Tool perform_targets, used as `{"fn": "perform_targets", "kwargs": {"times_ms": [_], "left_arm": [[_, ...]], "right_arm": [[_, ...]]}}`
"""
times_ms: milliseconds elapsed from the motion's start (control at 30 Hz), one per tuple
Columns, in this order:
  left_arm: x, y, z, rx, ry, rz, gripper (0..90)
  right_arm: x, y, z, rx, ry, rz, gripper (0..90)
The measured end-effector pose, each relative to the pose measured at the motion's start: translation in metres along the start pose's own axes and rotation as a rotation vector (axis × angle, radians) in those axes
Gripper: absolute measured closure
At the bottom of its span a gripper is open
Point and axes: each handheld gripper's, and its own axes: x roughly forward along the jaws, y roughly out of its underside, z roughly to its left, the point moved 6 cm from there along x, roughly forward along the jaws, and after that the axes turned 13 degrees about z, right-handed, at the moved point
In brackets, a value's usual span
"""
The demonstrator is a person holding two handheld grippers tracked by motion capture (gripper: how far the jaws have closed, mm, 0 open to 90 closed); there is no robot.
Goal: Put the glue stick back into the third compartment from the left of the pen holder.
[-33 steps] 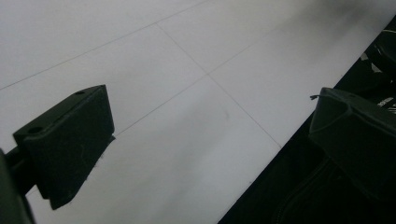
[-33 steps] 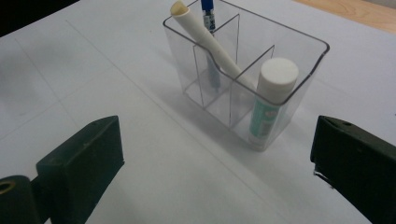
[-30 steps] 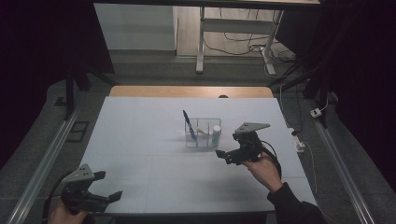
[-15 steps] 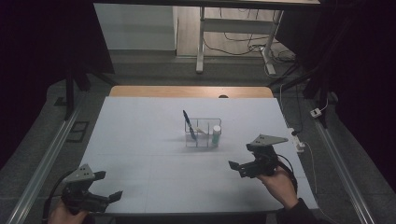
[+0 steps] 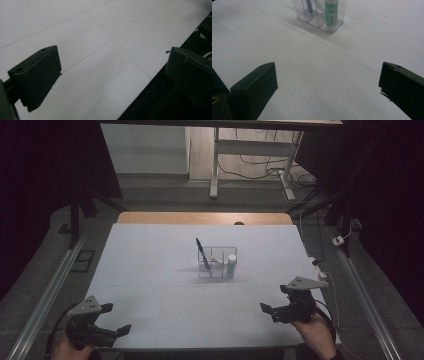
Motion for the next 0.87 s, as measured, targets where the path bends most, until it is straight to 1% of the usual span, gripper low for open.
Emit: {"fn": "perform_targets", "kwargs": {"times_ms": [200,433,467,600,667,733,767,867], "left_arm": [[0.000,0.000,0.000,-0.003,0.001,-0.003,0.2],[-0.001,0.000,0.000,-0.003,0.000,-0.005,0.0],[-0.001,0.000,0.000,-0.003,-0.003,-0.007,0.0],[-0.002,0.001,0.001,-0.007,-0.003,-0.016,0.0],[-0.002,0.001,0.001,-0.006,-0.001,-0.019,0.0],[-0.002,0.001,0.001,-0.005,-0.002,-0.016,0.0],[-0.002,0.001,0.001,-0.004,-0.003,-0.016,0.0],[-0.001,-0.001,0.001,-0.002,-0.001,-0.016,0.0]], "right_arm": [[-0.010,0.016,-0.006,0.033,0.020,0.004,0.0],[-0.014,0.032,-0.008,0.061,0.045,0.025,0.0],[-0.014,0.033,-0.008,0.062,0.042,0.024,0.0],[-0.014,0.043,-0.009,0.071,0.054,0.054,0.0],[-0.015,0.046,-0.009,0.079,0.052,0.061,0.0],[-0.018,0.048,-0.009,0.085,0.061,0.052,0.0],[-0.019,0.050,-0.010,0.093,0.063,0.062,0.0],[-0.020,0.051,-0.012,0.111,0.061,0.059,0.0]]}}
